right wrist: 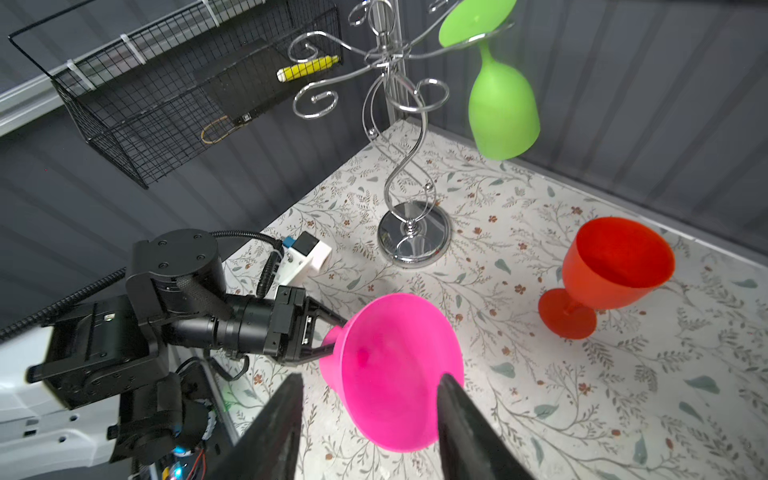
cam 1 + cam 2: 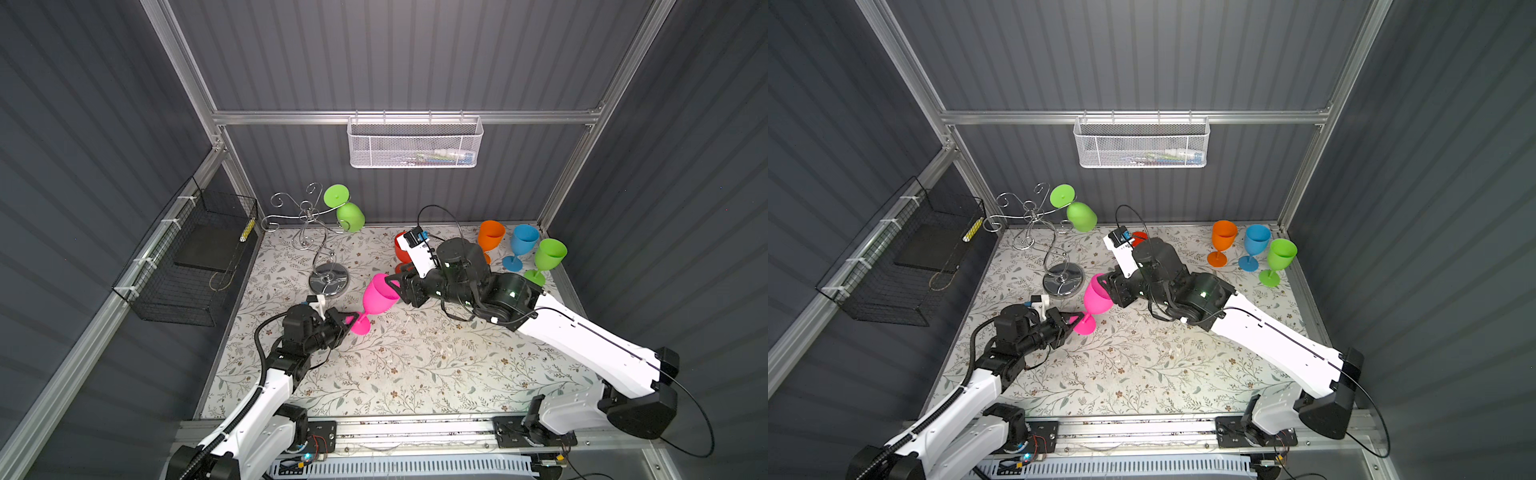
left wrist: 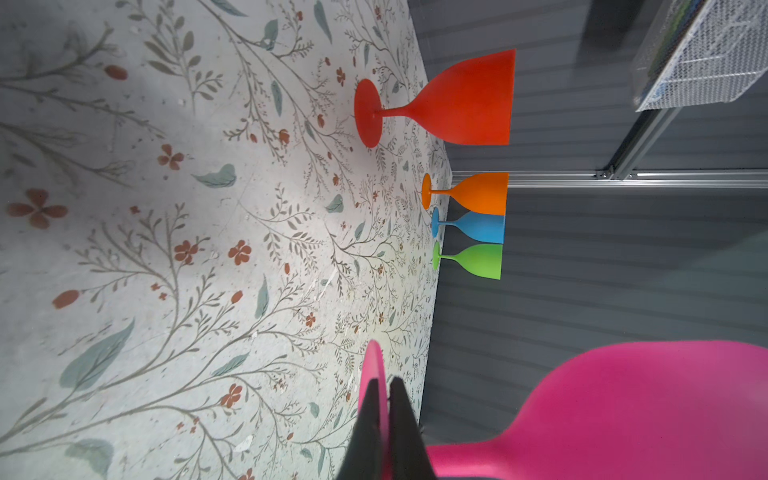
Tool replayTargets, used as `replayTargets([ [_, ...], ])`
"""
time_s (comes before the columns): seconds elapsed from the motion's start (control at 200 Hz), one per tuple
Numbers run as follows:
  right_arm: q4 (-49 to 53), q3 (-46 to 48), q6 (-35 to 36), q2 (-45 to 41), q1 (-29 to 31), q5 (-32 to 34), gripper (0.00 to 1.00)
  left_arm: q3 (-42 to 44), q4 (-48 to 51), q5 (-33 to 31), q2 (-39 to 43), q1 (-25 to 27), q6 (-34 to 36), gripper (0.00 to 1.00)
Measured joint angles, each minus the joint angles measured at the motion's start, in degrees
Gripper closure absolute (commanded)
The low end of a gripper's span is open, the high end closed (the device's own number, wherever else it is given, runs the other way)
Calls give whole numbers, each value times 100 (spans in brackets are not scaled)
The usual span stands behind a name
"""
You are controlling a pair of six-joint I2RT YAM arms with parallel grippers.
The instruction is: Take the wine glass off the wine glass rack
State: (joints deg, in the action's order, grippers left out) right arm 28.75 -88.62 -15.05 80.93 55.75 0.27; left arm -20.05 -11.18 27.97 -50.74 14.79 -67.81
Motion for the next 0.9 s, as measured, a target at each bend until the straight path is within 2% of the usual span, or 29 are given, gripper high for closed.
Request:
replayTargets([
  [0.225,546,-334,-396,352,7,-245,54,76,-334,63,-2,0,140,100],
  [0.58,686,-584,-695,833,361,-400,57,146,-476,59,87,0,282,100],
  [0.901,688,-625,-776,1001,452,-398,68,203,-476,13,466,0,345,100],
])
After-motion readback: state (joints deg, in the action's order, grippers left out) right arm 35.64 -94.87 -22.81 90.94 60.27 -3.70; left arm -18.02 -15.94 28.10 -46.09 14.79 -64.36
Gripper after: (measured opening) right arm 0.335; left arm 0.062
